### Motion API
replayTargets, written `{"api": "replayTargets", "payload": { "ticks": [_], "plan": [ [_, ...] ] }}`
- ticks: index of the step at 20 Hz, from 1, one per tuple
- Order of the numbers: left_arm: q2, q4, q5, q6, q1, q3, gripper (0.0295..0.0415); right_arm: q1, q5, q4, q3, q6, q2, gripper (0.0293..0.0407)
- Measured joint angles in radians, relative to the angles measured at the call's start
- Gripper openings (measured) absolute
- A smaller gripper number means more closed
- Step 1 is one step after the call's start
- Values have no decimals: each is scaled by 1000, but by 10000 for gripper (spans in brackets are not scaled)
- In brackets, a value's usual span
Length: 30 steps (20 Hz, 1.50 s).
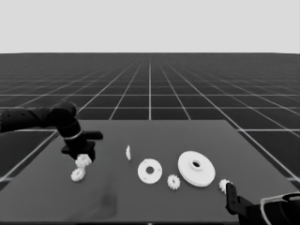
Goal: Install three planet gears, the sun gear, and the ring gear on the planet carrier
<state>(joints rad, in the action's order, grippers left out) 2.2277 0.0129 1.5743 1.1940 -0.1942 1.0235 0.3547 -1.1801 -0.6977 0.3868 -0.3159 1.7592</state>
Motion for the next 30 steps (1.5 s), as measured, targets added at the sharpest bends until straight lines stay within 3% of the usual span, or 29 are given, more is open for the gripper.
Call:
{"api": "replayTargets", "payload": {
  "ticks": [5, 7, 9, 15, 16, 17, 18, 20, 25, 27, 28, 30],
  "plan": [
    [6, 32, 11, -6, -34, 14, 312, 0, 0, 0, 0, 0, 0, 385],
    [398, 37, -3, 378, -34, 66, 313, 0, 0, 0, 0, 0, 0, 385],
    [605, 37, -5, 403, -34, 212, 312, 0, 0, 0, 0, 0, 0, 385],
    [700, 36, -4, 383, -33, 319, 312, 0, 0, 0, 0, 0, 0, 385],
    [699, -138, -2, 389, 111, 314, 312, 0, 0, 0, 0, 0, 0, 385],
    [704, -243, -3, 365, 234, 343, 312, 0, 0, 0, 0, 0, 0, 385],
    [711, -301, -11, 336, 301, 380, 312, 0, 0, 0, 0, 0, 0, 385],
    [720, -350, -26, 302, 355, 428, 312, 0, 0, 0, 0, 0, 0, 385],
    [726, -373, -37, 284, 377, 454, 312, 0, 0, 0, 0, 0, 0, 385],
    [726, -374, -37, 283, 378, 455, 372, 0, 0, 0, 0, 0, 0, 385],
    [726, -374, -37, 283, 379, 456, 381, 0, 0, 0, 0, 0, 0, 385],
    [726, -374, -37, 283, 379, 456, 384, 0, 0, 0, 0, 0, 0, 385]
  ]
}}
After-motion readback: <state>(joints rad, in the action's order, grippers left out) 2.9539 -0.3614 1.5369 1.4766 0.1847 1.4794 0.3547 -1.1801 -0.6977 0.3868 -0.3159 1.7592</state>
